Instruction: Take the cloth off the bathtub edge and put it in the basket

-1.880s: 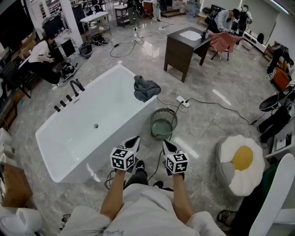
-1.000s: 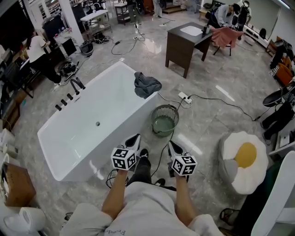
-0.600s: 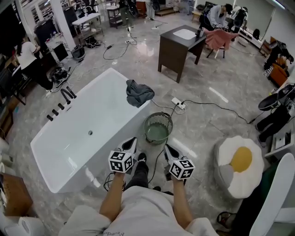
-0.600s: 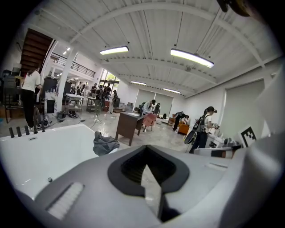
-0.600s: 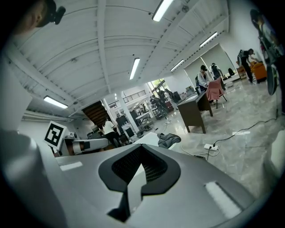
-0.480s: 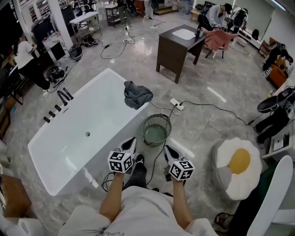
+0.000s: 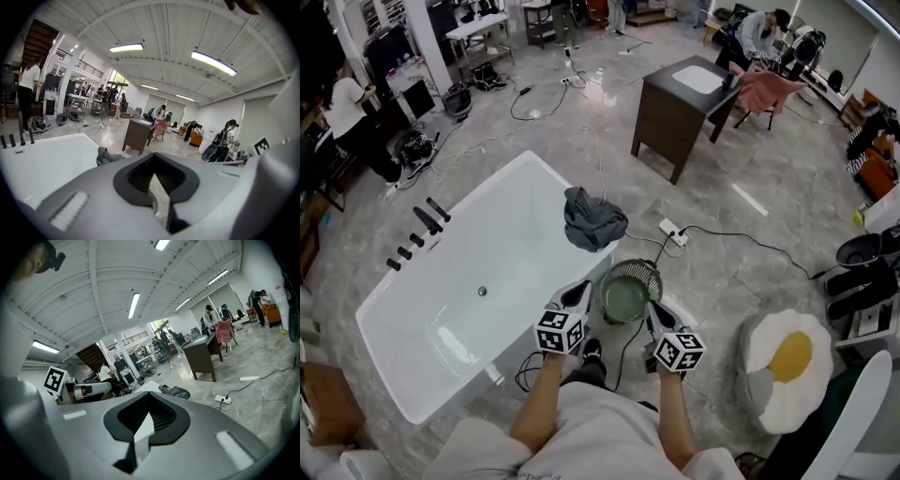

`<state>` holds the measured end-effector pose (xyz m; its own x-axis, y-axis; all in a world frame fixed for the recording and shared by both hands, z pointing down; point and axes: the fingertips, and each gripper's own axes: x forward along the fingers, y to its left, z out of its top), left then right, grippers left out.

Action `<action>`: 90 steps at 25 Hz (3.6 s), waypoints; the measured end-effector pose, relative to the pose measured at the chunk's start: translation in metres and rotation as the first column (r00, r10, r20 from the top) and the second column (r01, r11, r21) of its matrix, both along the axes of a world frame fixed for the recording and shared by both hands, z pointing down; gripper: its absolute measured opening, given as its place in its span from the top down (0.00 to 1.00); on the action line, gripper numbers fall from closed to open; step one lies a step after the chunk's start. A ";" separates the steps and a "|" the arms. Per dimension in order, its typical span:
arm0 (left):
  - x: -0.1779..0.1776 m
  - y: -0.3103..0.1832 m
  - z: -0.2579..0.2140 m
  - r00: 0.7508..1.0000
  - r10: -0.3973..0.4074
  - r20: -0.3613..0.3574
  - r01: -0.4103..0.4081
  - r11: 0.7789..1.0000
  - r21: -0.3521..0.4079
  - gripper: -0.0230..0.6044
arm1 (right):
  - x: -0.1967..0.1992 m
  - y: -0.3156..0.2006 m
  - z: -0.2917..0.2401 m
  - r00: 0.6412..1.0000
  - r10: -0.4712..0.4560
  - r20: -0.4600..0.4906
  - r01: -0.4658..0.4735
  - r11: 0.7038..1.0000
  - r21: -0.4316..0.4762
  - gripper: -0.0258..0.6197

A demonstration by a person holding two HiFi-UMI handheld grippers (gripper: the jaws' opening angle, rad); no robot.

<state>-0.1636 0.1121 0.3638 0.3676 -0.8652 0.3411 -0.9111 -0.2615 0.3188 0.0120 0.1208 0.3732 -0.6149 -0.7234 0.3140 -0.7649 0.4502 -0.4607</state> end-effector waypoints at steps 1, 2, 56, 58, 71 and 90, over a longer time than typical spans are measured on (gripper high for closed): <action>-0.008 -0.011 -0.001 1.000 -0.003 -0.002 0.003 1.000 0.003 0.87 | -0.008 -0.012 -0.001 1.000 -0.007 -0.004 0.007 1.000 0.004 0.96; -0.018 -0.022 -0.002 1.000 -0.008 -0.004 0.008 1.000 0.006 0.87 | -0.017 -0.024 -0.001 1.000 -0.015 -0.005 0.015 1.000 0.007 0.96; -0.024 -0.156 0.158 0.967 -0.254 0.028 0.253 0.937 -0.241 0.87 | -0.124 -0.243 0.074 0.955 -0.291 -0.058 0.293 0.955 0.037 0.96; -0.046 -0.167 0.179 0.973 -0.227 0.029 0.227 0.940 -0.255 0.87 | -0.130 -0.256 0.100 0.974 -0.221 -0.042 0.221 0.975 0.004 0.96; -0.109 -0.248 0.282 1.000 0.014 0.013 -0.010 0.964 -0.266 0.74 | -0.095 -0.340 0.200 0.994 0.078 -0.071 -0.079 0.997 -0.015 0.96; -0.138 -0.329 0.401 0.959 -0.011 -0.284 -0.110 0.907 -0.406 0.02 | -0.196 -0.377 0.336 0.675 -0.676 -0.297 0.626 0.737 -0.254 0.13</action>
